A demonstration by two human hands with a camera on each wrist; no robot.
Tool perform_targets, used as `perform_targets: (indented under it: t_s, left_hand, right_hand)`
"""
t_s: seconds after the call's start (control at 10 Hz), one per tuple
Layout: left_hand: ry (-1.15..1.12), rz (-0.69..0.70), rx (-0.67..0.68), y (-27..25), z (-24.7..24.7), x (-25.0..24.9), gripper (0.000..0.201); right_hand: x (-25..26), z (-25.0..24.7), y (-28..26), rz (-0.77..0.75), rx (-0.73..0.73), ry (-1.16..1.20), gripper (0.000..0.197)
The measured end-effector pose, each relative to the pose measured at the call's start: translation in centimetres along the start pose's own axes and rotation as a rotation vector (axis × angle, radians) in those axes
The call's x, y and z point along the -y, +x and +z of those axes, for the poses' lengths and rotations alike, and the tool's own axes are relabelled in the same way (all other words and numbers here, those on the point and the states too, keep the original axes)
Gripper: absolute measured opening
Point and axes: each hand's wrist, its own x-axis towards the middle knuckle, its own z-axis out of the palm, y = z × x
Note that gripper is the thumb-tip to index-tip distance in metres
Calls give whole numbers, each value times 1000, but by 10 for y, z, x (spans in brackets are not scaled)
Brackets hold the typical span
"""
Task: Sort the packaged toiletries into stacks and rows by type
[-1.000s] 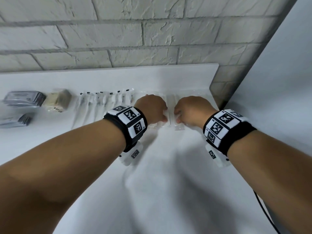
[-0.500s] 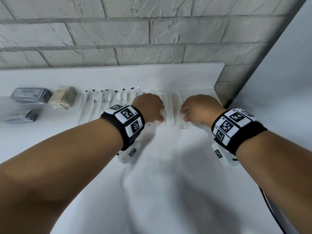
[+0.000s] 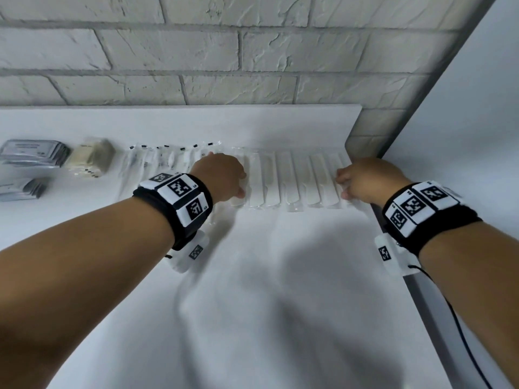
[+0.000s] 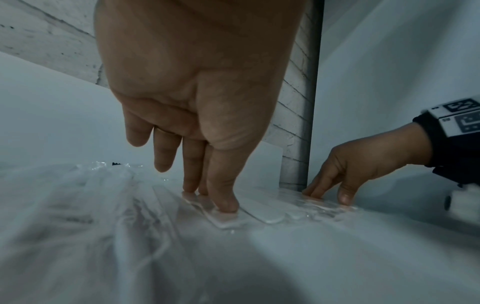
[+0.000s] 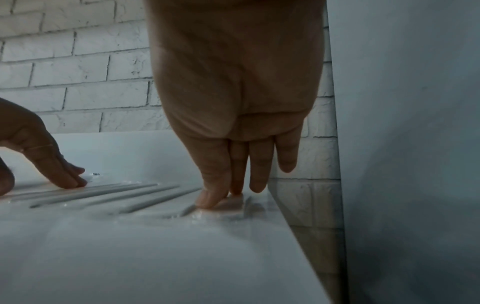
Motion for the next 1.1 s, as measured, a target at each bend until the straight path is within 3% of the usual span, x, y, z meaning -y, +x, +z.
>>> perform_targets:
  t_s: [0.4, 0.5, 0.6, 0.7, 0.8, 0.9, 1.1]
  left_hand:
    - [9, 20, 4, 2, 0, 1, 53]
    - [15, 108, -97, 2, 0, -6, 44]
    - [6, 348, -189, -4, -1, -37, 42]
    - [36, 420, -114, -7, 4, -71, 48]
    - [78, 405, -41, -8, 11, -83, 49]
    - [58, 372, -49, -12, 12, -85, 50]
    - [99, 369, -41, -13, 13, -89, 45]
  right_hand:
    - [-6, 4, -5, -64, -22, 28, 40]
    - [-9, 9, -6, -96, -135, 146, 42]
    - [-1, 14, -8, -166, -173, 137, 42]
    - [10, 17, -11, -163, -107, 19, 44]
    - [12, 19, -13, -133, -65, 15, 47]
    - [12, 19, -16, -162, -119, -29, 46]
    - [24, 14, -24, -204, -38, -139, 56]
